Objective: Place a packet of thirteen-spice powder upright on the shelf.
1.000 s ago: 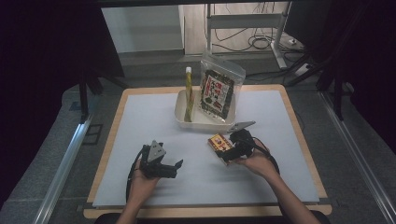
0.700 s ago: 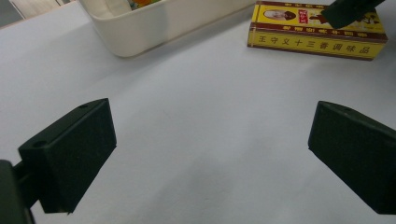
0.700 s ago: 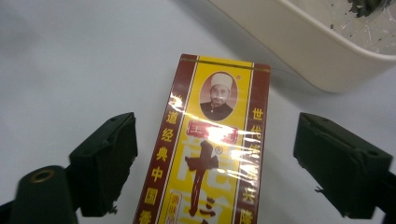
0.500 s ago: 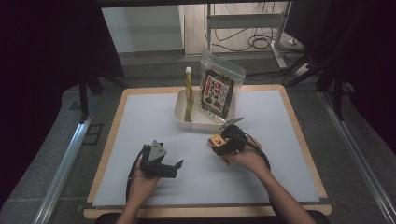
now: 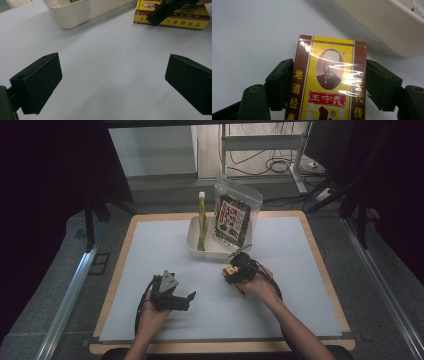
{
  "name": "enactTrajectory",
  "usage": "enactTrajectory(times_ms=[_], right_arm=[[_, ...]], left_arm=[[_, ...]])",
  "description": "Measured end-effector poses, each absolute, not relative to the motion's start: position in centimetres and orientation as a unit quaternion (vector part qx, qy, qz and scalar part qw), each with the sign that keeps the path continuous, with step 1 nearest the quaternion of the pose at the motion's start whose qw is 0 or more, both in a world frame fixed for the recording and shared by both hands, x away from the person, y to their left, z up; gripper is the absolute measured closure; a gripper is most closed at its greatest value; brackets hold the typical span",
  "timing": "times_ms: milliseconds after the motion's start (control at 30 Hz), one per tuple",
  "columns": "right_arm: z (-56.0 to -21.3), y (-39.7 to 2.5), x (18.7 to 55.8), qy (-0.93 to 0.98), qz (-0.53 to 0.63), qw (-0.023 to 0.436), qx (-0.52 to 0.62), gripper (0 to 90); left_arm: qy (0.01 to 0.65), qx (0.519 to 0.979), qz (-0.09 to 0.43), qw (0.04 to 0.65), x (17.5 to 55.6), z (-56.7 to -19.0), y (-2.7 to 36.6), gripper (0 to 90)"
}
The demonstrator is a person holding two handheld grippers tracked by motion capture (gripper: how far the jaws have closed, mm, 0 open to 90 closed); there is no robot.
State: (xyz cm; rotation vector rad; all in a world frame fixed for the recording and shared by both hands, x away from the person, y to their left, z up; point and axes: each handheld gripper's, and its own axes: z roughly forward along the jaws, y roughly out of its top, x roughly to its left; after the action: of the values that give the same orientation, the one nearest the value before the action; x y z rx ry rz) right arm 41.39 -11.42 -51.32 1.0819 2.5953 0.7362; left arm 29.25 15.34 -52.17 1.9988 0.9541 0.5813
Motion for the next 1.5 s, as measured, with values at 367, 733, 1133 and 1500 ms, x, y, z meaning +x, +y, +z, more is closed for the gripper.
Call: enactTrajectory(times_ms=[367,733,1133,1500], right_arm=[[-51.1,-11.4,40.9,0.885,0.254,0.128,0.369,31.8],[-48.9,-12.1,40.0,0.862,0.328,0.143,0.359,32.0],[-45.7,-12.9,38.0,0.804,0.464,0.154,0.337,32.0],[-45.1,-13.1,37.5,0.784,0.501,0.154,0.332,32.0]], left_arm=[[0.382,0.792,0.229,0.418,29.2,-52.1,15.3,0.7],[0.394,0.778,0.202,0.445,29.1,-51.4,15.0,1.7],[0.412,0.744,0.131,0.509,29.7,-50.3,13.9,4.6],[0.418,0.725,0.079,0.542,30.9,-49.9,11.4,9.5]])
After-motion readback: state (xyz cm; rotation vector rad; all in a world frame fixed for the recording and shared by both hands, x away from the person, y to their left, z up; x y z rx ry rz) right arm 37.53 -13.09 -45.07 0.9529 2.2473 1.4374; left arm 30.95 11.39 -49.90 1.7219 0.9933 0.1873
